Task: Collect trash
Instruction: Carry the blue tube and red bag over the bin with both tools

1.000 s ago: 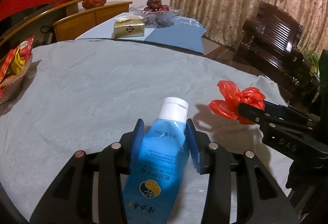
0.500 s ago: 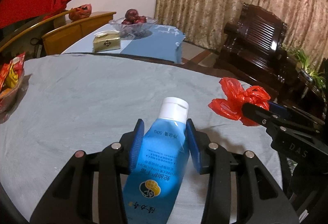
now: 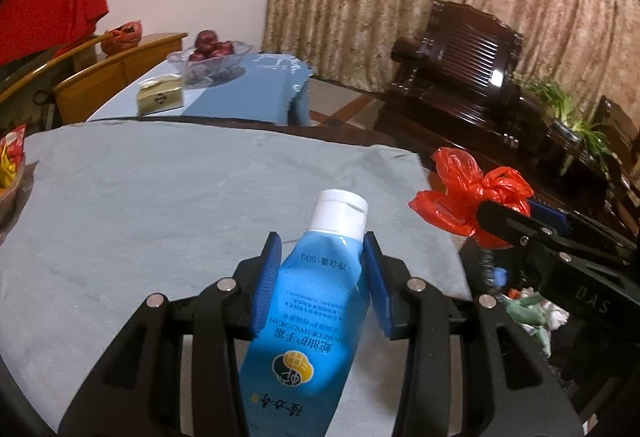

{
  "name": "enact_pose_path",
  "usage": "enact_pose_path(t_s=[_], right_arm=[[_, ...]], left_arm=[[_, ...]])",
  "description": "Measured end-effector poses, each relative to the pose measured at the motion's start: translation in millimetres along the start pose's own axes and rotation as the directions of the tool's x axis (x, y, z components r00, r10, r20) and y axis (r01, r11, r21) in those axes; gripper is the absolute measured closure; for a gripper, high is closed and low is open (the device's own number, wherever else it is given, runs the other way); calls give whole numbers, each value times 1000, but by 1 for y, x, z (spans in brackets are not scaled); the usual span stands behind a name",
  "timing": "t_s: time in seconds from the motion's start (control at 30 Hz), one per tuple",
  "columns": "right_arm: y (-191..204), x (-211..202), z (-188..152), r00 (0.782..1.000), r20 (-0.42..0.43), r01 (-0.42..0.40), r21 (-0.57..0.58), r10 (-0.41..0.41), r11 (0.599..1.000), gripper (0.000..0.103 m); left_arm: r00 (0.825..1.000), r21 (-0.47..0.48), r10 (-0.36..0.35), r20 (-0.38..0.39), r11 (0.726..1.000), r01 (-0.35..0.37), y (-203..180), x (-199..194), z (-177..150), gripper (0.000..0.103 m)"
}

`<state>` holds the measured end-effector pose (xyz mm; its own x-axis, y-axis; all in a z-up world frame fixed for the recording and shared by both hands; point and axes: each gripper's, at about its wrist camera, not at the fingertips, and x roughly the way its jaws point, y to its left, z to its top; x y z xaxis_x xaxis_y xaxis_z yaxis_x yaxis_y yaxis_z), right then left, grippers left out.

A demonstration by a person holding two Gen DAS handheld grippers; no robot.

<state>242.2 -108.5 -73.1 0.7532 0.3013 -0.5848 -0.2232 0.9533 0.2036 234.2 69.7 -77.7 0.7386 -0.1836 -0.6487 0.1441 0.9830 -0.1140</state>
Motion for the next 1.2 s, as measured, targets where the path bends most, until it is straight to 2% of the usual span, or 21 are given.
enact_pose_path(t_s=[0.37,0.67,1.2], right_arm=[[-49,-64,-18,995,49,81,35,-83,996,54],[-99,-114,-34,981,84,165,97,-174,981,54],[-168,-172,-60,947,95,288,170,-306,943,54]], left_arm=[[996,54,-88,18,995,87,-69,-19,-6,63],[988,125,-156,16,980,153,-124,-26,-11,63],[960,228,-278,-11,934,273,-214,-21,-20,63]])
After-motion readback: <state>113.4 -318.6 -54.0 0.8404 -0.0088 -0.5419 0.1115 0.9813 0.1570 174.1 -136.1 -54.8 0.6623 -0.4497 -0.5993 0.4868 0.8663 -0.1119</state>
